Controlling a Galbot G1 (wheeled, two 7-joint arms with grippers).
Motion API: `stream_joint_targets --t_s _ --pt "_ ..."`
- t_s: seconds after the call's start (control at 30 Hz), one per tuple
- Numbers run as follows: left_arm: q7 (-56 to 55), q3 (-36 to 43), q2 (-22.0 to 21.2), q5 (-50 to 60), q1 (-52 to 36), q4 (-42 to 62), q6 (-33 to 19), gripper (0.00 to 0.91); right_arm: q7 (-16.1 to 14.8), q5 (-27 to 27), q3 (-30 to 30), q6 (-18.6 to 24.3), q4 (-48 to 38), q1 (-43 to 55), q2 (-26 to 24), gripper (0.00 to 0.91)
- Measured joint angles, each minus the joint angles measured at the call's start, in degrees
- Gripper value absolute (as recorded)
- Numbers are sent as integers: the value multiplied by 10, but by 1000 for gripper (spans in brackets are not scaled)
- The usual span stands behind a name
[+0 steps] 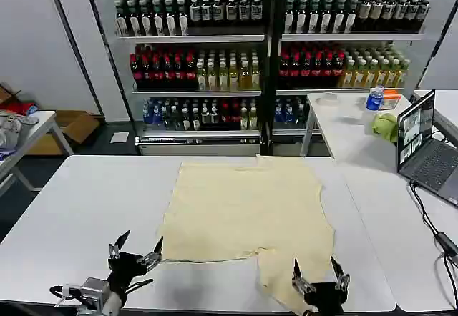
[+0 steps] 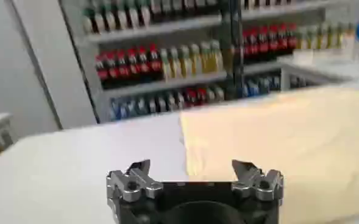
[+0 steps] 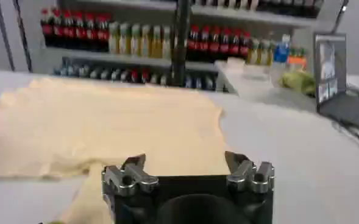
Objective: Fold and organize the clothes.
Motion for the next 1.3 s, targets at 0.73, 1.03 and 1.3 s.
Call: stream_joint_targets --t_s 0.73,1.03,1.3 --pt "14 28 15 0 -22 45 52 907 31 34 -12 -24 -50 37 17 907" --pt "18 36 12 0 -20 47 56 20 36 57 -11 -29 -56 37 16 71" --pt "22 40 10 -3 -22 50 57 20 38 83 -13 -36 -57 39 16 0"
